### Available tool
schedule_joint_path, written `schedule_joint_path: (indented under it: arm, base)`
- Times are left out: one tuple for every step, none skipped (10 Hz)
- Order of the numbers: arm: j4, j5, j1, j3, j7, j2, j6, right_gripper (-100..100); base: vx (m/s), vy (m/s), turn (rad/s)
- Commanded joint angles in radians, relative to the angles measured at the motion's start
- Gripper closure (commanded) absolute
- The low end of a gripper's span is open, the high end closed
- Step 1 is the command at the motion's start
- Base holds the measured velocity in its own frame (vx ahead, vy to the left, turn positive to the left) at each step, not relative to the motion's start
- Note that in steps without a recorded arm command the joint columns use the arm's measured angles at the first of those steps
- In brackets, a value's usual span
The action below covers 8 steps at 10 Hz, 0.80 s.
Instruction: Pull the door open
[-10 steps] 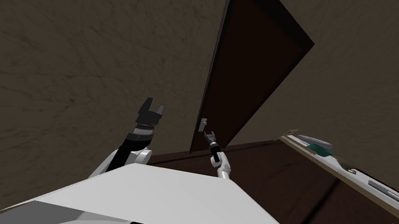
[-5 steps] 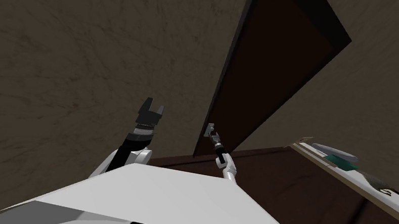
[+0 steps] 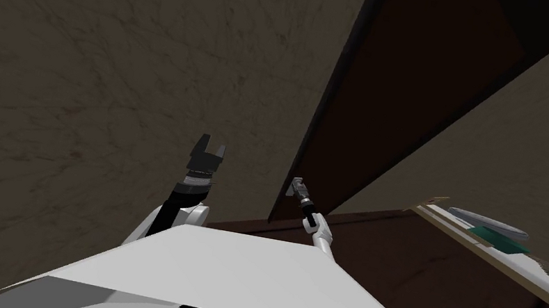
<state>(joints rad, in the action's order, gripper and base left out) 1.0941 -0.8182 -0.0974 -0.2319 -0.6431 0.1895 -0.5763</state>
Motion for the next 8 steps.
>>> schedule_joint_path:
  arm:
    - [0.003,-0.001,0.001,0.002,0.001,-0.001,0.004,100]
    - [0.003,-0.001,0.001,0.002,0.001,-0.001,0.004,100]
    - [0.003,-0.001,0.001,0.002,0.001,-0.001,0.004,100]
    - [0.003,-0.001,0.001,0.002,0.001,-0.001,0.004,100]
    - [0.003,-0.001,0.001,0.002,0.001,-0.001,0.004,100]
    - [0.003,-0.001,0.001,0.002,0.001,-0.001,0.004,100]
    - [-0.001,0.023,-0.003,0.01,0.033,-0.002,0.007,100]
    - [-0.002,0.037,-0.005,0.015,0.049,-0.003,0.008,100]
  base:
    - [-0.015,-0.008,-0.02]
    - [-0.028,-0.019,0.004]
    - [-0.02,-0.012,0.017]
    - [-0.01,-0.004,0.001]
    - [0.0,0.0,0.0]
    - [0.0,0.0,0.0]
    - [-0.052,-0.03,0.043]
    - [-0.094,-0.043,0.057]
